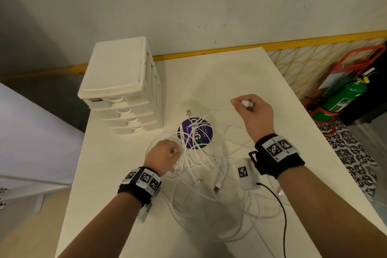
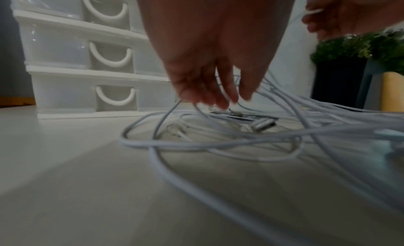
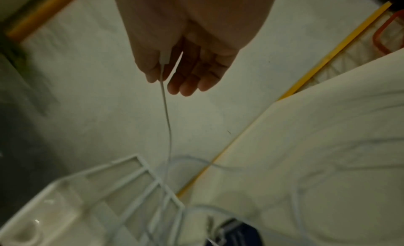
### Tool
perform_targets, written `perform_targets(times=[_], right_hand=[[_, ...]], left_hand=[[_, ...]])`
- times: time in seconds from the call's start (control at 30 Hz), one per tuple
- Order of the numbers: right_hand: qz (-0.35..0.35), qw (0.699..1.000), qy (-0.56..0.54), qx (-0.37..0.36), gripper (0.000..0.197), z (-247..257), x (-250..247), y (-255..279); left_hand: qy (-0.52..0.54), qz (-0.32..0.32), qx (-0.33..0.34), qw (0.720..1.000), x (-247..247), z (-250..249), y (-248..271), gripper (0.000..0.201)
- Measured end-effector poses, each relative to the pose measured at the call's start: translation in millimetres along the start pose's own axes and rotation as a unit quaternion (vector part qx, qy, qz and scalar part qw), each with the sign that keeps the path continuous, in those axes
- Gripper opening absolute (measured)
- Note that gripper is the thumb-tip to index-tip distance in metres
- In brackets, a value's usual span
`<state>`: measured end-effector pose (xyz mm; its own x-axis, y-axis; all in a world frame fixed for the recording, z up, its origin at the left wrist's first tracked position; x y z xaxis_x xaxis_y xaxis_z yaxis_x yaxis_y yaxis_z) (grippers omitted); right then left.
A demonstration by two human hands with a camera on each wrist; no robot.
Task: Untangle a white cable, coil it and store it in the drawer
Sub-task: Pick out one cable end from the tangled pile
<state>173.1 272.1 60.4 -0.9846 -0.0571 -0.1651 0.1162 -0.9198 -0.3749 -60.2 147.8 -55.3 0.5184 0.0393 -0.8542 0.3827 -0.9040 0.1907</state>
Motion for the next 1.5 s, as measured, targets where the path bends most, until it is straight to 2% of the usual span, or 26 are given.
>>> perform_targets(times=[0.07,0.17,0.23,0.33,0.4,0.47,0.53,0.6,0.67,0.7,0.73,0.8,0.9,0.93,1.0,1.07,1.13,1.23,1.37,1.5], right_hand=[[-0.006,0.999,-0.051,-0.013,0.009,18.2,3.3,-6.6],[-0.031,0.995,-0.077,-0.053,0.010,38.3,1.8,-13.0],[-0.052,0.991,-0.033,-0.117,0.008,51.3,-4.7,-14.9],[-0.029,0.981,0.035,-0.191,0.014,56.4,-13.2,-11.3],[0.053,0.973,0.087,-0.205,0.019,50.4,-8.2,-3.0],[0.195,0.944,0.167,-0.208,0.020,36.0,6.1,14.4],[0.366,0.885,0.232,-0.170,0.021,11.0,21.6,43.1],[0.512,0.807,0.272,-0.114,0.021,-18.7,30.8,78.3],[0.602,0.738,0.299,-0.058,0.028,-42.9,32.2,108.4],[0.622,0.721,0.305,-0.032,0.035,-51.7,31.2,118.4],[0.624,0.720,0.305,-0.009,0.040,-57.5,29.8,123.6],[0.601,0.737,0.309,0.011,0.038,-62.9,28.0,124.0],[0.588,0.734,0.340,-0.005,0.029,-66.7,26.9,119.2],[0.576,0.747,0.331,-0.006,0.028,-67.3,26.0,116.9],[0.520,0.804,0.287,-0.013,0.025,-64.0,21.9,109.9],[0.415,0.877,0.239,-0.039,0.020,-55.7,13.0,97.4],[0.306,0.925,0.218,-0.050,0.014,-46.7,1.4,82.2],[0.216,0.951,0.218,-0.040,0.016,-42.7,-13.7,61.1],[0.207,0.942,0.263,0.007,0.026,-51.7,-30.1,46.4],[0.236,0.934,0.269,0.016,0.025,-54.7,-23.4,47.4]], left_hand=[[-0.076,0.062,-0.044,0.994,11.1,-1.6,3.1,0.025],[-0.107,0.075,-0.051,0.990,13.3,-5.9,5.5,0.018],[-0.063,0.069,-0.070,0.993,4.9,-6.3,5.9,0.015],[0.068,-0.008,-0.093,0.993,-24.8,-7.2,6.4,0.008],[0.143,-0.065,-0.088,0.984,-46.9,-9.6,7.7,0.003],[0.198,-0.114,-0.072,0.971,-64.6,-12.1,9.2,0.004],[0.253,-0.143,-0.066,0.955,-75.7,-14.8,12.2,0.009],[0.301,-0.164,-0.064,0.937,-83.2,-17.9,14.7,0.012],[0.350,-0.183,-0.065,0.916,-91.5,-19.0,15.6,0.016],[0.380,-0.194,-0.064,0.902,-97.1,-19.7,16.5,0.020],[0.410,-0.203,-0.063,0.887,-103.5,-20.7,17.9,0.023],[0.446,-0.223,-0.062,0.865,-116.4,-23.6,21.5,0.023],[0.465,-0.250,-0.018,0.849,-137.0,-33.8,27.0,0.021],[0.474,-0.255,0.000,0.843,-143.5,-36.5,28.3,0.021],[0.484,-0.254,0.020,0.837,-153.0,-38.1,27.9,0.024],[0.484,-0.241,0.038,0.840,-158.3,-40.5,27.8,0.026],[0.468,-0.226,0.041,0.853,-159.1,-43.0,27.9,0.027],[0.446,-0.182,0.010,0.877,-150.8,-41.9,22.4,0.028],[0.298,-0.116,-0.050,0.946,-124.4,-41.2,9.1,0.029],[0.176,-0.045,-0.066,0.981,-85.1,-52.7,-7.4,0.026]])
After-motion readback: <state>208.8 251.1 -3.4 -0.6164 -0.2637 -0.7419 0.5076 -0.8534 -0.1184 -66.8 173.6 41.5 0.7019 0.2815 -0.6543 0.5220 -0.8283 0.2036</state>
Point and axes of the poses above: each hand's wrist, its own y-axis away from the middle knuckle, its own x-axis out of the palm, z = x × y, the point moved 5 cm from there along -y, towards the middle knuckle, and after that the axes turned 14 degrees about -x, right-handed, at the moved point
